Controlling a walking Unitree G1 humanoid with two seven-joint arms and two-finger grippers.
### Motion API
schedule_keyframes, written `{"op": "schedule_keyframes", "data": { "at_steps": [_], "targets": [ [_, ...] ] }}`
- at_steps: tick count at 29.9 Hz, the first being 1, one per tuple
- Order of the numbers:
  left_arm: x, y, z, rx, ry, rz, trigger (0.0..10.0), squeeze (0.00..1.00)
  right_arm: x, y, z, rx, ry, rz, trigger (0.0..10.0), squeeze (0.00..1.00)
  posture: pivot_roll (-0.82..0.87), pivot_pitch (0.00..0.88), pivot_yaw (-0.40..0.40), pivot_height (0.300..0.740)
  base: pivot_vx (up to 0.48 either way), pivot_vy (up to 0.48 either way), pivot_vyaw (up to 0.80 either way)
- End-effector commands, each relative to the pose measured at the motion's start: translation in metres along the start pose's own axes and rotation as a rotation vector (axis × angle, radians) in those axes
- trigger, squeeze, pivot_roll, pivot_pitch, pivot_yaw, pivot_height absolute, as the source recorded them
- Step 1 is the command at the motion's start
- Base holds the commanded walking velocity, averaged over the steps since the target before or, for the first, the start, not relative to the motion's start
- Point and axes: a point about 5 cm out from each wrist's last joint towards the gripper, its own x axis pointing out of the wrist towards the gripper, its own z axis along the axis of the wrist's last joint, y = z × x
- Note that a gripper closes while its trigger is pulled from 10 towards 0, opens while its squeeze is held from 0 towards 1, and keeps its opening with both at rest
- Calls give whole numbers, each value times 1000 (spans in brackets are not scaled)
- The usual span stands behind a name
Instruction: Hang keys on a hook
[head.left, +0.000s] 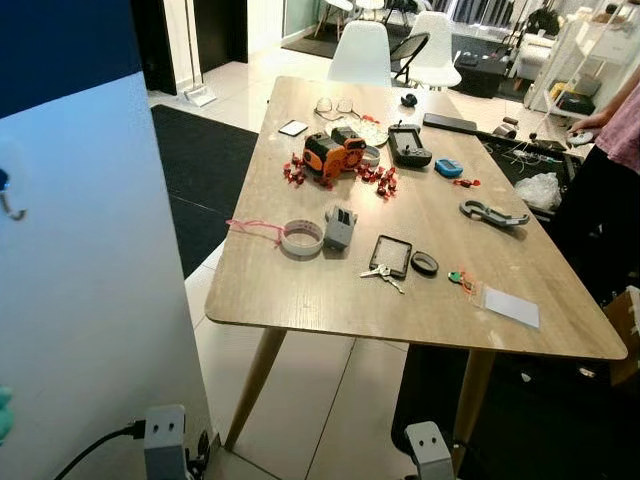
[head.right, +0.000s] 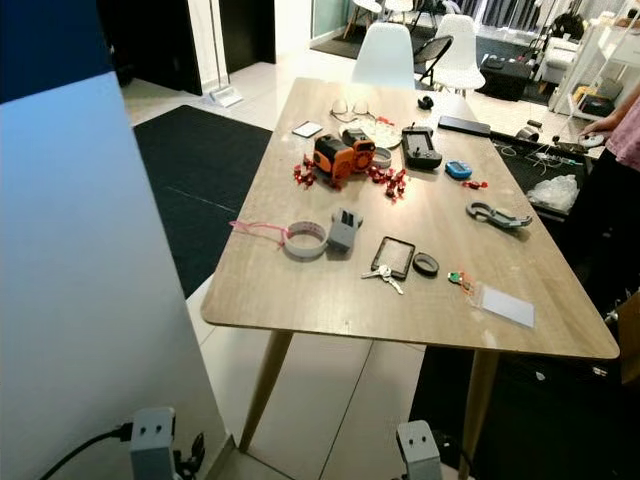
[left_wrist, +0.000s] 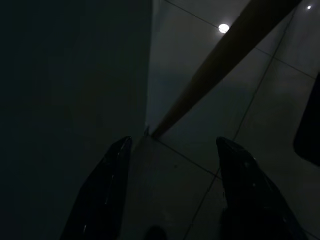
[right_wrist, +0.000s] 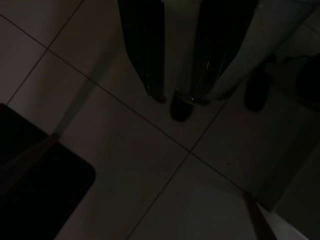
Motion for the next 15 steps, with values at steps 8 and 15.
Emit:
{"op": "schedule_keyframes", "data": {
  "at_steps": [8, 15],
  "targets": [
    [-2, -3, -5, -10, 19, -10, 10000, 0, -2, -3, -6, 1, 18, -8, 10000, 0, 49, 55, -84, 740, 0, -375, 0],
    [-1, -2, -5, -9, 25, -10, 10000, 0, -2, -2, -7, 2, 22, -9, 10000, 0, 50, 56, -82, 740, 0, -376, 0]
  ]
}}
